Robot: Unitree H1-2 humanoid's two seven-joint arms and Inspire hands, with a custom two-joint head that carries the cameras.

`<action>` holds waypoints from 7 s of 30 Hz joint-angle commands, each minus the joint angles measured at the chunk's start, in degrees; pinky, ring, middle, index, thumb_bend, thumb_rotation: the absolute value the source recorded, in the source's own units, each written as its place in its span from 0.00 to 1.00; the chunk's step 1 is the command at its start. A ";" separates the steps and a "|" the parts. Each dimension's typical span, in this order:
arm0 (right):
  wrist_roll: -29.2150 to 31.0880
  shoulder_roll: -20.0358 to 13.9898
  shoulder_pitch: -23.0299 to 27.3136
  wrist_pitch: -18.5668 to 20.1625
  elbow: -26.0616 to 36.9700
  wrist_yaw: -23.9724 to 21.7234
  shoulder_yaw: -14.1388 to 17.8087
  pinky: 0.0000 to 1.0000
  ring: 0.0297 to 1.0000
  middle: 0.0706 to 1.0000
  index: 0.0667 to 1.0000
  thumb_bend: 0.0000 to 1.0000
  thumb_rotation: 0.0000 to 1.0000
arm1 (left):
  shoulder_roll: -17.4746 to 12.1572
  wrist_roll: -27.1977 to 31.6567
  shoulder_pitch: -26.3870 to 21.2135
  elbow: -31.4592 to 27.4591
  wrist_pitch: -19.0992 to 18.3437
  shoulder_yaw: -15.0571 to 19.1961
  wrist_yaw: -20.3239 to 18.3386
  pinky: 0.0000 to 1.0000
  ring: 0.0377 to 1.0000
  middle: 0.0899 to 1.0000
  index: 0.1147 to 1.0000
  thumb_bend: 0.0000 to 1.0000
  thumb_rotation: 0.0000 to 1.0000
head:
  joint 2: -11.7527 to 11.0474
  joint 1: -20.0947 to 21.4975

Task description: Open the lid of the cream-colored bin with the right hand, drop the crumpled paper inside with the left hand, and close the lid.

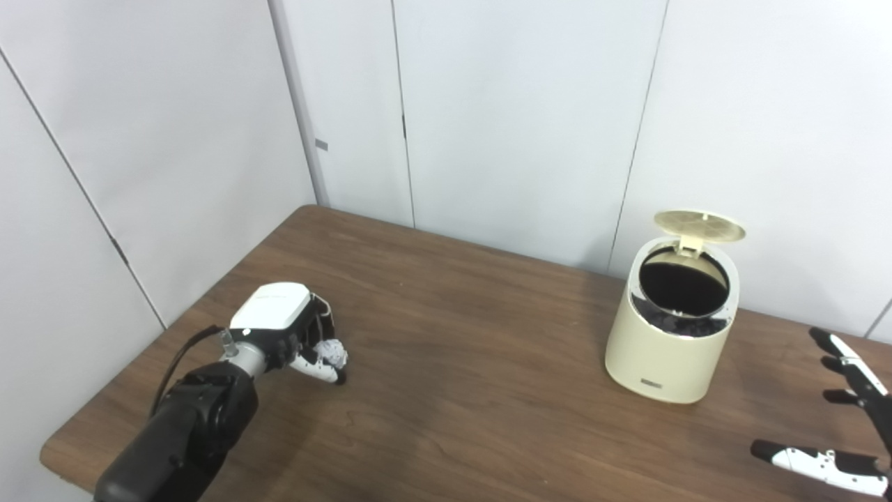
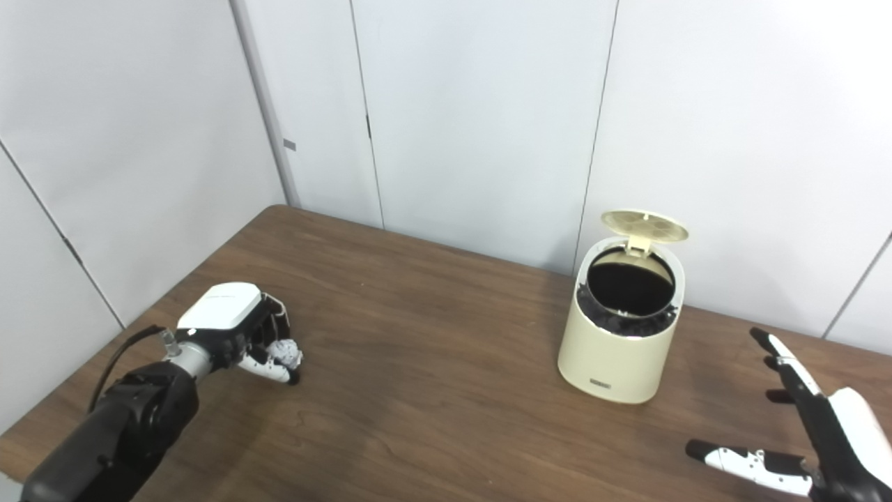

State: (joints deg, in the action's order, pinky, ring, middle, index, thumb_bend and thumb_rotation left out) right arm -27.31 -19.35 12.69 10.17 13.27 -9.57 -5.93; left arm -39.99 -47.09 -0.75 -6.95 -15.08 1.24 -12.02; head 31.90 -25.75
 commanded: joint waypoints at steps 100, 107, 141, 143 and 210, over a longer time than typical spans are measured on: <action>-2.90 6.64 0.99 -6.36 -4.86 5.44 -2.95 0.70 0.85 0.90 0.88 0.78 0.34 | 18.60 -2.35 -43.14 -8.69 16.63 -11.64 -12.15 0.28 0.30 0.37 0.45 0.52 0.00 | -5.31 24.55; -3.28 7.34 1.00 -5.77 -4.65 5.50 -2.97 0.71 0.85 0.91 0.88 0.78 0.29 | 22.29 -3.51 -44.51 -4.40 18.28 -14.44 -7.95 0.29 0.31 0.37 0.44 0.52 0.00 | -5.72 25.18; -3.41 6.81 -0.23 -4.30 -2.18 5.79 -1.56 0.73 0.86 0.91 0.88 0.80 0.35 | 26.29 -13.88 -47.40 21.43 25.08 -24.97 15.41 0.17 0.23 0.42 0.41 0.53 0.00 | -4.99 27.23; -3.42 6.89 -0.36 -3.99 -1.90 5.72 -1.49 0.74 0.86 0.91 0.88 0.80 0.34 | 26.25 -14.58 -47.61 22.05 24.54 -25.48 15.90 0.17 0.23 0.42 0.41 0.53 0.00 | -4.92 27.22; -2.54 5.79 6.32 -10.12 -5.92 9.92 0.47 0.75 0.84 0.89 0.88 0.73 0.52 | 28.98 4.10 -36.40 5.74 21.16 -13.76 11.60 0.36 0.42 0.41 0.47 0.51 0.00 | -5.61 26.63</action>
State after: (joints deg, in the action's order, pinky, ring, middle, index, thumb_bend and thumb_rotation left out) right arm -30.47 -12.51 16.03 2.74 6.19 -0.76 -6.30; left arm -10.52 -44.29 -36.08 0.71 4.32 -13.93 -3.87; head 26.37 0.79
